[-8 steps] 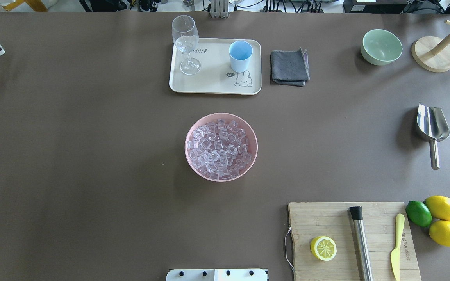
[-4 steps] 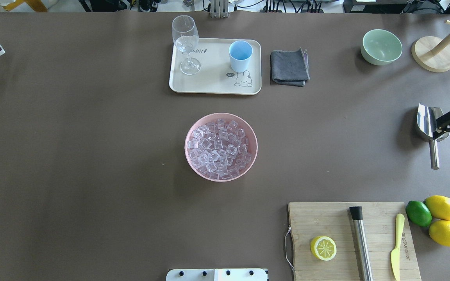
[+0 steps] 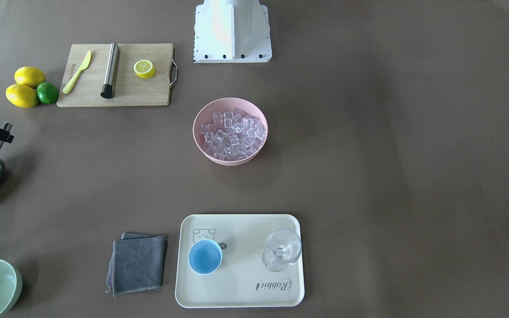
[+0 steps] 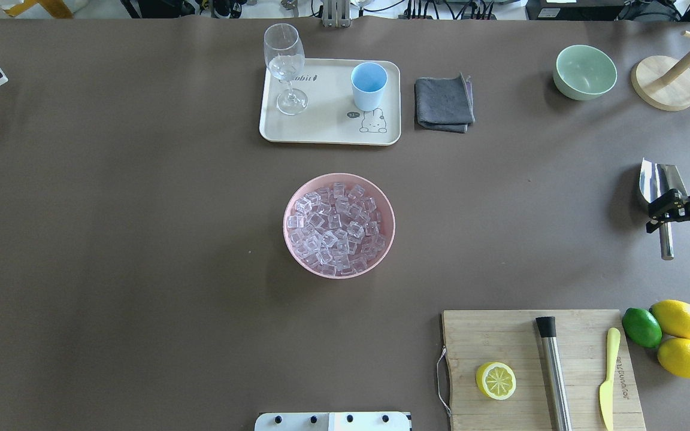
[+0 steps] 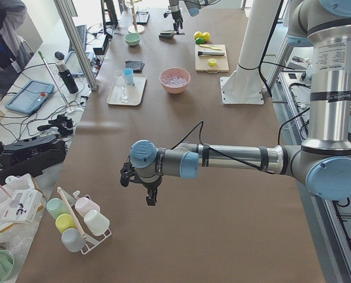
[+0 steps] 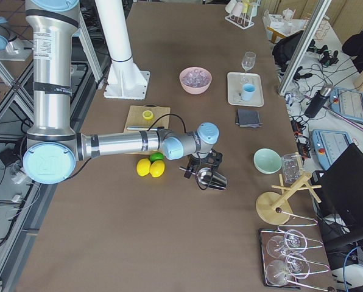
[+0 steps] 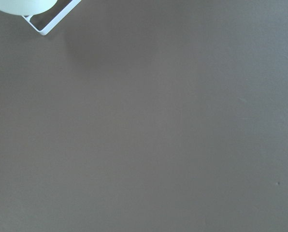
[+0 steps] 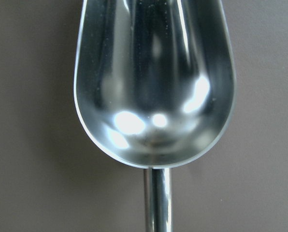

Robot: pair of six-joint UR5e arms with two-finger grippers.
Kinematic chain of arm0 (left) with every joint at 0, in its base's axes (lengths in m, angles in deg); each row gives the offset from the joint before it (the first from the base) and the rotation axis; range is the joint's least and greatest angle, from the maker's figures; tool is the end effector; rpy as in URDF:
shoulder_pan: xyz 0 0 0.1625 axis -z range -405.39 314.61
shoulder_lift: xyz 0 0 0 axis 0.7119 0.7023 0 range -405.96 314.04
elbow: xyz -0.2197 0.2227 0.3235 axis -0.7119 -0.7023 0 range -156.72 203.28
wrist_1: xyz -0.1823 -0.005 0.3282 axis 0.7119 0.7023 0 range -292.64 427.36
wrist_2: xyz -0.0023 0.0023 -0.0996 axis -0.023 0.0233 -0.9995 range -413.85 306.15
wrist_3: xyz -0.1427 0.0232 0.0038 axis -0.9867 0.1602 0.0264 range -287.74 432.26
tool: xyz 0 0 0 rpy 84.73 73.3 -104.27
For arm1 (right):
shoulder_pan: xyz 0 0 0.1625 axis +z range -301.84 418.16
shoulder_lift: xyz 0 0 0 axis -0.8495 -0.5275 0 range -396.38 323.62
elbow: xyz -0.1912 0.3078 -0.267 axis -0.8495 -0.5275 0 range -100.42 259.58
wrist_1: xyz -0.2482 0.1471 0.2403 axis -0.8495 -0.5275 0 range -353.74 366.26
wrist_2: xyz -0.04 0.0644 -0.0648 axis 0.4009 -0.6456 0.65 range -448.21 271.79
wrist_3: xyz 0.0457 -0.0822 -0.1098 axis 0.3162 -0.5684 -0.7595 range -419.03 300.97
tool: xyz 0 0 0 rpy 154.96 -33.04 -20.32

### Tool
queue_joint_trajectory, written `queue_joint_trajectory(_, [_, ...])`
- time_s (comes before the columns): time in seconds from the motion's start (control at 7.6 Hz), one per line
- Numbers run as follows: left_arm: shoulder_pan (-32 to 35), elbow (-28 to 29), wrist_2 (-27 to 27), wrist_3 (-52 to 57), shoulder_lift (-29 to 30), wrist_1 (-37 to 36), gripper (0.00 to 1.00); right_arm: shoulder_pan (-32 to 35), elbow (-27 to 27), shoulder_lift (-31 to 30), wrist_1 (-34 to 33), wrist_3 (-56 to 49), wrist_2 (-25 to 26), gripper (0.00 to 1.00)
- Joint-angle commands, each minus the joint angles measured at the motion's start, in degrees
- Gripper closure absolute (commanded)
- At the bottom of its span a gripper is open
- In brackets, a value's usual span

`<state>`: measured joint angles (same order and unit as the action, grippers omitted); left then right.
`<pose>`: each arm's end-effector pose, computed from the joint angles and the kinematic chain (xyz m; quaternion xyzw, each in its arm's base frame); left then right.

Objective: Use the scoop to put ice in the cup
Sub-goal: 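Close the right gripper on the metal scoop's handle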

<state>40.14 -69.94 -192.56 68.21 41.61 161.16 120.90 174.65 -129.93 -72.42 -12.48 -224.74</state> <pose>0.0096 -0.4395 0.6945 0.0057 0.4137 0.0198 0.9102 -0.1774 -0.4063 0.6773 -0.1536 -0.3755 0.1094 0.9074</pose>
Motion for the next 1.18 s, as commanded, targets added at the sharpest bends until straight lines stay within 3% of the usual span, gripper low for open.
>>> queue_joint_trajectory(0.0, [-4.29,-2.22,0.02,-0.08,0.58,1.73,0.02,-2.26,-0.58,0.12,-0.07,-0.24,2.48,0.00])
queue_joint_trajectory(0.53, [-15.72,-10.22,0.11,-0.17,5.84,1.47,0.02,-2.80,-2.17,1.17,-0.07,-1.64,3.45,0.00])
queue_joint_trajectory(0.66, [-18.45,-11.19,0.11,-0.17,8.29,1.56,0.02,-2.80,-2.25,1.09,0.02,-1.64,3.54,0.27])
queue_joint_trajectory(0.79, [-21.60,-11.89,0.11,-0.17,11.28,1.65,0.02,-2.80,-2.34,1.17,0.02,-1.64,3.55,0.69])
queue_joint_trajectory(0.92, [-26.34,-12.42,0.37,-0.17,13.92,3.39,0.02,-2.80,-2.60,1.26,0.02,-1.73,3.55,0.96])
queue_joint_trajectory(1.05, [-30.47,-11.99,0.64,-0.17,15.07,7.50,0.02,-2.80,-2.69,1.44,0.02,-1.73,3.55,1.00])
